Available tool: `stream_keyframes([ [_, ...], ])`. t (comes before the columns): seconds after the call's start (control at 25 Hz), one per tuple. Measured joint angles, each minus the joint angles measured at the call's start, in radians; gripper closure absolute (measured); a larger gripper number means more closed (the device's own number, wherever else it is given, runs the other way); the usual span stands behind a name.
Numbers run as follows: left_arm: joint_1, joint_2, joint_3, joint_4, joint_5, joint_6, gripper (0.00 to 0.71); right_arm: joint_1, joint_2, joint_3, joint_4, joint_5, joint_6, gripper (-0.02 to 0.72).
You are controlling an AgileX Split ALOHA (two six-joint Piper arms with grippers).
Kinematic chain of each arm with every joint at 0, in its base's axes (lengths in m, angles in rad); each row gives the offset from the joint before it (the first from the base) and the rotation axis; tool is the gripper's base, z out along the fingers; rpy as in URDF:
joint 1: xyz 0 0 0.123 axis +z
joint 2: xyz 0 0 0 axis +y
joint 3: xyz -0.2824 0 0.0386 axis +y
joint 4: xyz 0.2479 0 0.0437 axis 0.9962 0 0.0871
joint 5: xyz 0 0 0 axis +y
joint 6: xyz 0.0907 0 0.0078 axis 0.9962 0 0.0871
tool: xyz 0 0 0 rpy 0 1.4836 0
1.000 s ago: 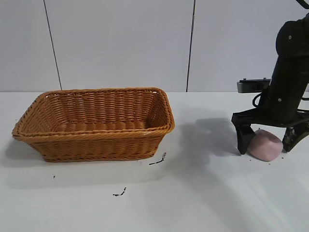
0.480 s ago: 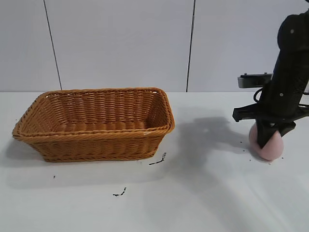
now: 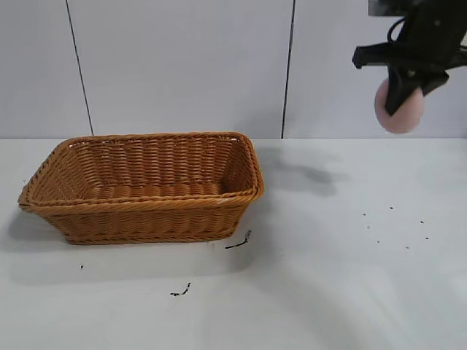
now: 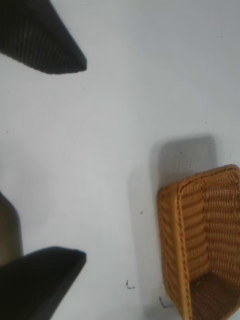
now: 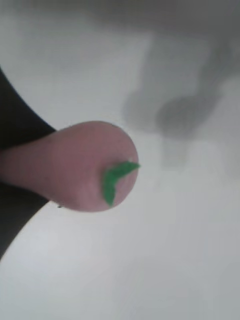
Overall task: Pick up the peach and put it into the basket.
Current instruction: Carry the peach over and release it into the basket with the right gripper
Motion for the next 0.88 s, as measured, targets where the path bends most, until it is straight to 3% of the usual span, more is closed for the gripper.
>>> stream_keyframes([
  [0.48, 0.0, 0.0, 0.0, 0.0, 0.0, 0.0, 0.018, 0.324, 0.182, -0.328, 0.003, 0.057, 0.0, 0.666],
  [0.88, 0.0, 0.0, 0.0, 0.0, 0.0, 0.0, 0.018, 0.495, 0.395, -0.358, 0.009, -0.089, -0.023, 0.666],
])
